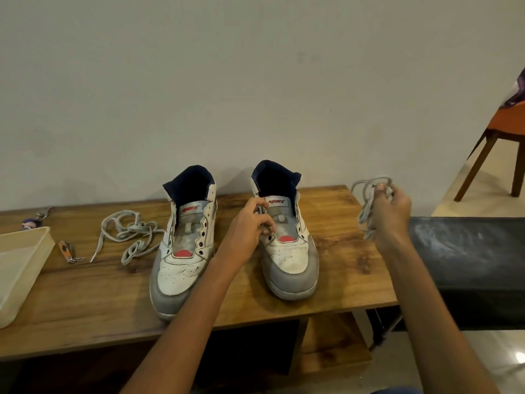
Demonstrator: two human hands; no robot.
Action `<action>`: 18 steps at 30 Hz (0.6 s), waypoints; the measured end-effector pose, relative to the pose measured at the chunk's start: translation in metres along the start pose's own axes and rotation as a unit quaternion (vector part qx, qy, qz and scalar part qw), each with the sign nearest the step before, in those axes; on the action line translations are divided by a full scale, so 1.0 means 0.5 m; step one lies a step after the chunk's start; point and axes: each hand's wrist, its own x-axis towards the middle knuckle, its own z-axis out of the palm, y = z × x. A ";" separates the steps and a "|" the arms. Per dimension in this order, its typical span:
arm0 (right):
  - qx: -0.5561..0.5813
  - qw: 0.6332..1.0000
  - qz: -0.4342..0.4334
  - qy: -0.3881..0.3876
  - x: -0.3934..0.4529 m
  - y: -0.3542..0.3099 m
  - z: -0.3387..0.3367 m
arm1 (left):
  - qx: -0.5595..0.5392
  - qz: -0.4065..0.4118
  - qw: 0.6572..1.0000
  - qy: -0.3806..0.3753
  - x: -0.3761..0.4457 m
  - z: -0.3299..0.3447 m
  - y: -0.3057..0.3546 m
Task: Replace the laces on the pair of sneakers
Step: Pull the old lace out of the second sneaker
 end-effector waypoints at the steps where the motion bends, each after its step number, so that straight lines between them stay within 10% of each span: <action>1: -0.005 1.000 0.009 -0.017 -0.007 0.011 0.006 | -0.002 -0.002 1.000 0.000 0.000 0.002 0.002; 18: 0.068 0.994 0.005 -0.083 -0.106 -0.061 0.106 | 0.040 0.025 0.997 0.064 -0.038 -0.062 0.010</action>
